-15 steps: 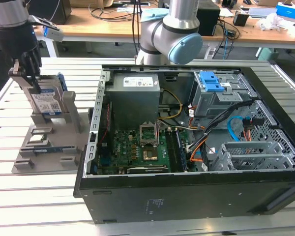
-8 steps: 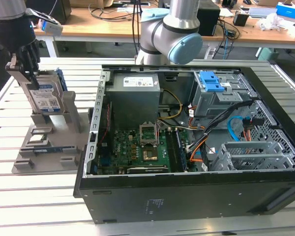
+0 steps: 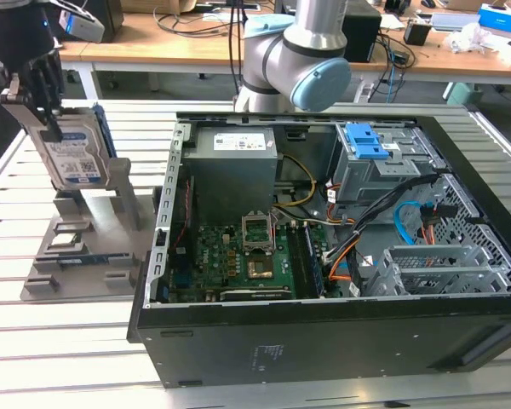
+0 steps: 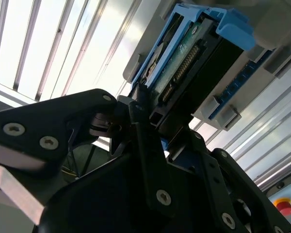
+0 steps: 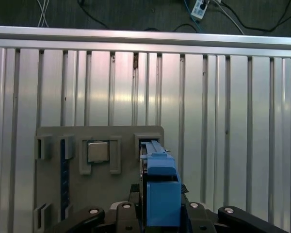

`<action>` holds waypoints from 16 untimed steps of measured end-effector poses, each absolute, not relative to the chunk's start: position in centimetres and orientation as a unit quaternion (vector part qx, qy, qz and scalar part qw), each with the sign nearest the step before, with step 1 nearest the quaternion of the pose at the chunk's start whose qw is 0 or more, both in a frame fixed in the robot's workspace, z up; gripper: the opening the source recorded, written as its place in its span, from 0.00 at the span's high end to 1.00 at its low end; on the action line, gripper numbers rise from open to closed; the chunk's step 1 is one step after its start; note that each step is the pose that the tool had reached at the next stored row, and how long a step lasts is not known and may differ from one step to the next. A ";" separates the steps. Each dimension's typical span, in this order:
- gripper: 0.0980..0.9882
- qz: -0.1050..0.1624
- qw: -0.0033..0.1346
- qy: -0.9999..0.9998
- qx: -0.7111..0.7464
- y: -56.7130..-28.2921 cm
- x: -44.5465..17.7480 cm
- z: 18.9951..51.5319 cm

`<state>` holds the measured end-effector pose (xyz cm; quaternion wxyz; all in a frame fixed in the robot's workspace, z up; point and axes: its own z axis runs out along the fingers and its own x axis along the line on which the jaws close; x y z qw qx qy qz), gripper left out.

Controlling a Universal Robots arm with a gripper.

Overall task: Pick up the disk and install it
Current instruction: 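Pick up the disk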

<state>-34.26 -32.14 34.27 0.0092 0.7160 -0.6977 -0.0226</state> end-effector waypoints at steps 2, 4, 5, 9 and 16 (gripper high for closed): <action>0.70 -0.023 0.009 -0.698 0.716 -32.1 -34.3 34.8; 0.70 -0.023 0.009 -0.698 0.716 -32.1 -34.3 35.5; 0.70 -0.023 0.009 -0.698 0.716 -32.1 -34.3 35.7; 0.70 -0.023 0.009 -0.698 0.716 -32.1 -34.2 36.7; 0.70 -0.023 0.009 -0.698 0.716 -32.1 -34.2 39.1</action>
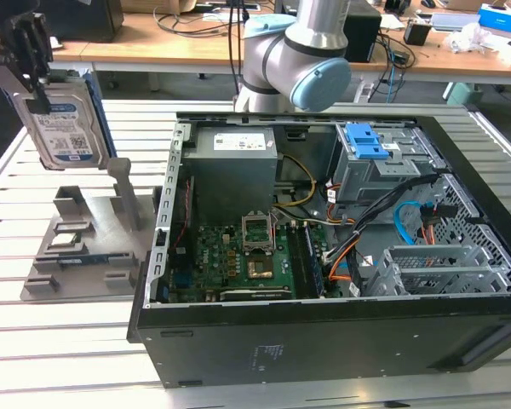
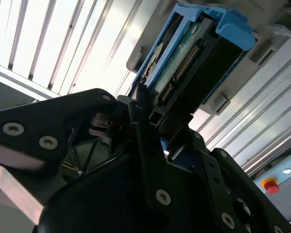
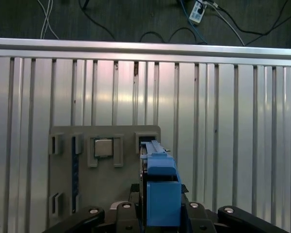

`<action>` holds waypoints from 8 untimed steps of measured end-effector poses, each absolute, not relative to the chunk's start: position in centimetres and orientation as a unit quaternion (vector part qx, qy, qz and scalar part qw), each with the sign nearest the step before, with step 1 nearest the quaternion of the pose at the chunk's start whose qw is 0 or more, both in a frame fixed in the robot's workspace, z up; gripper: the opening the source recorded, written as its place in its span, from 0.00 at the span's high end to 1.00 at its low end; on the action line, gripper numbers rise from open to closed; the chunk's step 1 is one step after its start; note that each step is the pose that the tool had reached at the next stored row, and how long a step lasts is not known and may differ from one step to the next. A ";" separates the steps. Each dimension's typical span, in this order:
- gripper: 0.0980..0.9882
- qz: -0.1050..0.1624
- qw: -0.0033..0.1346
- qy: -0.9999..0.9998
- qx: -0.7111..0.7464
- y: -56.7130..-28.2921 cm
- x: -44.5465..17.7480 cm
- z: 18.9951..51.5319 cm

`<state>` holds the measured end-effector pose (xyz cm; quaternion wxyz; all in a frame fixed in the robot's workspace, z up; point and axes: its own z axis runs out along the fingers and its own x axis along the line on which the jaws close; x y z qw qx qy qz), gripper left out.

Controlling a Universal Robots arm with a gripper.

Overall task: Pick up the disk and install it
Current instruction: 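Pick up the disk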

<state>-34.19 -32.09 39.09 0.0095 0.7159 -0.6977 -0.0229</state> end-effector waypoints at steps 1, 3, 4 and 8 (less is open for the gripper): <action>0.70 -0.023 0.009 -0.698 0.716 -32.1 -34.2 39.4; 0.70 -0.023 0.010 -0.698 0.716 -32.1 -34.2 40.0; 0.70 -0.023 0.010 -0.698 0.716 -32.1 -34.2 40.2; 0.70 -0.023 0.010 -0.698 0.716 -32.1 -34.1 41.5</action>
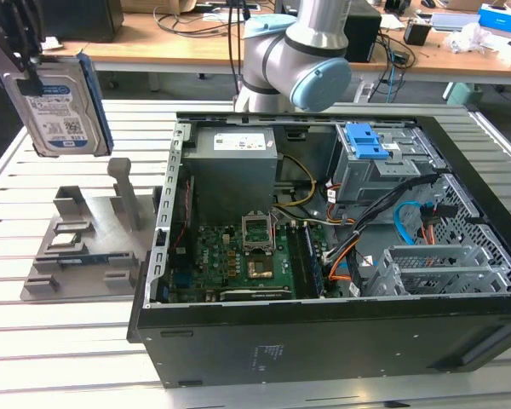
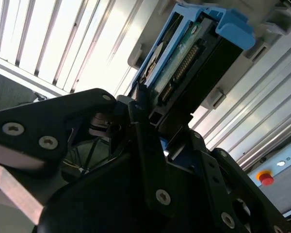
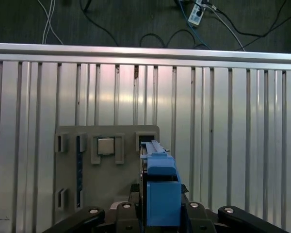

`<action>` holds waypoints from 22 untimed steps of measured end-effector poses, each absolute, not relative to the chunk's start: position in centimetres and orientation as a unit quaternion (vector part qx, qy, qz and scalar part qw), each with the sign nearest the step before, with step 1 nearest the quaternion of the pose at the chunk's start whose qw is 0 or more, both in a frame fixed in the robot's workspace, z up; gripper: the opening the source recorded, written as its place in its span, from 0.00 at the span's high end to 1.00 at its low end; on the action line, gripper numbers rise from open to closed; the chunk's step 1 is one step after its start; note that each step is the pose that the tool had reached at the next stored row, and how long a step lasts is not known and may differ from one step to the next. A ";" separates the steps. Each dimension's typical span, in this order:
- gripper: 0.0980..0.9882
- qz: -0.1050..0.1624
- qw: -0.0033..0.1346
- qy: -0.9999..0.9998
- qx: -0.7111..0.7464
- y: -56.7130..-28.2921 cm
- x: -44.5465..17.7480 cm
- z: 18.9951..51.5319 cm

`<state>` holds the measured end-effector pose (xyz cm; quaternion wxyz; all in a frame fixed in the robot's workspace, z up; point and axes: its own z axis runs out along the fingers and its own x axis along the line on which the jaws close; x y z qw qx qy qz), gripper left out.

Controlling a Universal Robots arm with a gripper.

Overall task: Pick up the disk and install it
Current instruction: 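Pick up the disk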

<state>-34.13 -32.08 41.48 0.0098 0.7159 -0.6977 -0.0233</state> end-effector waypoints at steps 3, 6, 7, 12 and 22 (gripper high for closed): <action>0.70 -0.023 0.010 -0.698 0.716 -32.1 -34.1 42.1; 0.70 -0.024 0.010 -0.698 0.716 -32.1 -34.1 42.7; 0.70 -0.024 0.010 -0.698 0.716 -32.1 -34.1 42.9; 0.70 -0.024 0.011 -0.698 0.716 -32.1 -34.0 43.9; 0.70 -0.025 0.011 -0.698 0.716 -32.1 -33.9 46.0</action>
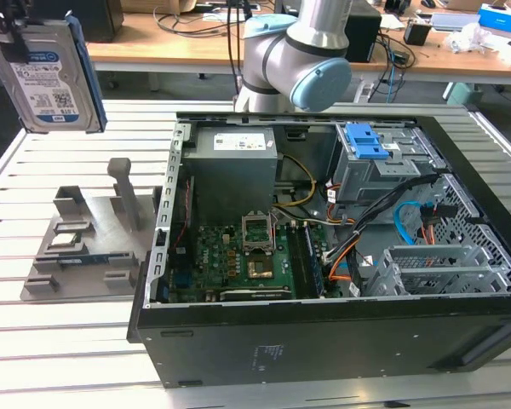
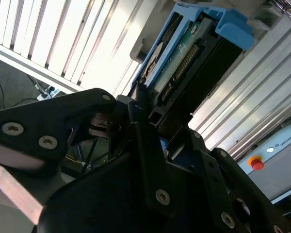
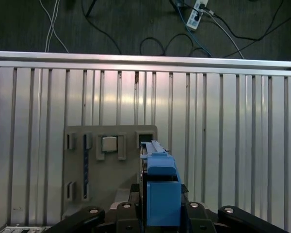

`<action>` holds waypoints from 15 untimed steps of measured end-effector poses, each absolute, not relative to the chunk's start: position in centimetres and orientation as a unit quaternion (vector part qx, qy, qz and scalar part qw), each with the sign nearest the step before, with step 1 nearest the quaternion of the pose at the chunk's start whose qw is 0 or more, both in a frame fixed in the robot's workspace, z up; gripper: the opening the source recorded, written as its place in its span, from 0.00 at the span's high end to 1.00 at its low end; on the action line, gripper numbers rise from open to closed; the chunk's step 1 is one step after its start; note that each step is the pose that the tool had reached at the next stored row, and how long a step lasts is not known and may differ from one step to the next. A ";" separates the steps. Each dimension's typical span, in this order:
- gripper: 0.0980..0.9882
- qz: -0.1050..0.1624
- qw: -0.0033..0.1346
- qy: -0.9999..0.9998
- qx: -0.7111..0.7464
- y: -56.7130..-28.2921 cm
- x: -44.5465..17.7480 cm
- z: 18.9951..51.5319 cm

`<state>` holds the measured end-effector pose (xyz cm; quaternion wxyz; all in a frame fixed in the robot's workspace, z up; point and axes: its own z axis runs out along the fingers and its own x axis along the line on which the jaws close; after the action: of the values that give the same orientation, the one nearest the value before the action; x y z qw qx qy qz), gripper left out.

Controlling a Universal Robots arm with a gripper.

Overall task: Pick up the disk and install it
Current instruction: 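Pick up the disk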

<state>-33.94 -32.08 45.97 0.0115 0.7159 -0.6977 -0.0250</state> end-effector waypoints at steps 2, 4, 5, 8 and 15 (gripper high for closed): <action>0.70 -0.025 0.012 -0.698 0.716 -32.1 -33.9 46.4; 0.70 -0.026 0.012 -0.698 0.716 -32.1 -33.9 46.8; 0.70 -0.026 0.012 -0.698 0.716 -32.1 -33.9 47.0; 0.70 -0.026 0.013 -0.698 0.716 -32.1 -33.8 47.6; 0.70 -0.027 0.014 -0.698 0.716 -32.1 -33.7 49.4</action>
<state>-33.74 -32.08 49.39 0.0135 0.7158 -0.6977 -0.0271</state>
